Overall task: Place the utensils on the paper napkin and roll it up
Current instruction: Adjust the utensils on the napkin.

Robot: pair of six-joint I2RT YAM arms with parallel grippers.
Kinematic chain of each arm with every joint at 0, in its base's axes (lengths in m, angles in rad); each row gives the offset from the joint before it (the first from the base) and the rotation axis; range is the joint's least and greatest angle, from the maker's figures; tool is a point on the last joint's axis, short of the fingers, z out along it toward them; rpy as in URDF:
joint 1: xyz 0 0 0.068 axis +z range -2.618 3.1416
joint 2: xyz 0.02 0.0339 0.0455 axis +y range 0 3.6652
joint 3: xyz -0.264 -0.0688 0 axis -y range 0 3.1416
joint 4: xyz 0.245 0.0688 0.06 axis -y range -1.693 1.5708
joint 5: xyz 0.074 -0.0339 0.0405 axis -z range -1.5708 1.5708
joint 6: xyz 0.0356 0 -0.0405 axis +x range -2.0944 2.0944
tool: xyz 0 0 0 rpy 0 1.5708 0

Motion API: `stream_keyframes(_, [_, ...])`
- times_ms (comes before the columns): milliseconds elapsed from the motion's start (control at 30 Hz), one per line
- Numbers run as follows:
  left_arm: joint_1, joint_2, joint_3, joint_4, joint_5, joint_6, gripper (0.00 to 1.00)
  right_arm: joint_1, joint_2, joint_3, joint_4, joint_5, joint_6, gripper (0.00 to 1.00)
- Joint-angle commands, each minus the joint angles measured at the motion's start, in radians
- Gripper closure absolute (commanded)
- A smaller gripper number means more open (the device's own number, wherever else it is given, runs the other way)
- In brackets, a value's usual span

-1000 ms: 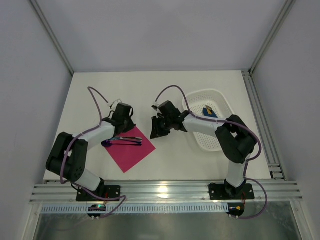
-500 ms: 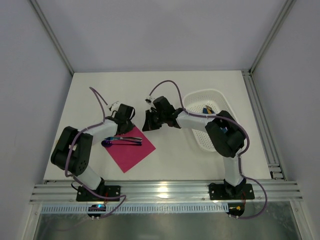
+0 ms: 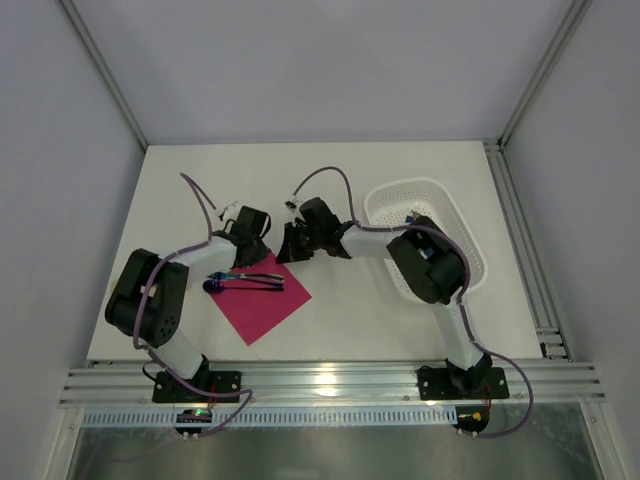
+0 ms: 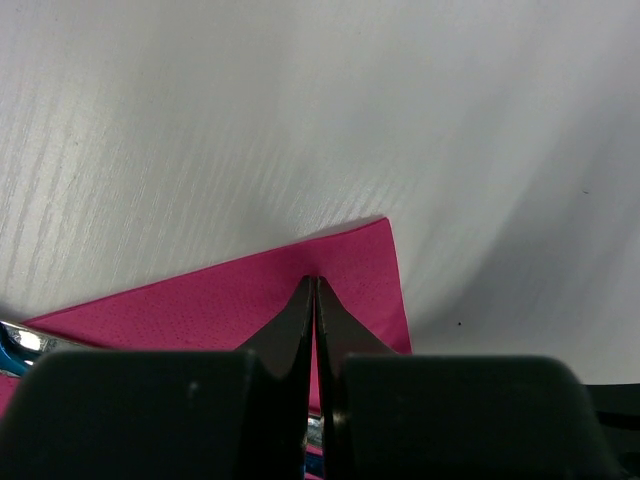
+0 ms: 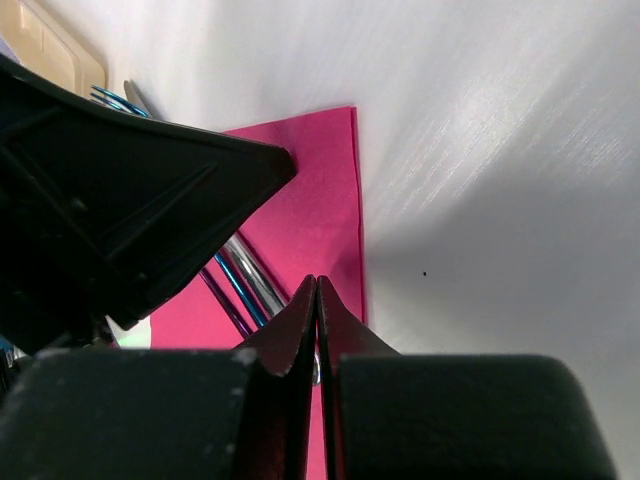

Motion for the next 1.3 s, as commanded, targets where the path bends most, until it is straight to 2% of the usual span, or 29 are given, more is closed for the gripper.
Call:
stream_keyframes(0, [0.006, 0.026, 0.015, 0.001, 0.003, -0.022, 1.0, 0.002, 0.009, 0.041, 0.069, -0.027, 0.016, 0.96])
stream_keyframes(1267, [0.018, 0.031, -0.014, -0.007, 0.029, -0.045, 1.0, 0.046, 0.079, 0.082, 0.051, -0.127, 0.017, 0.96])
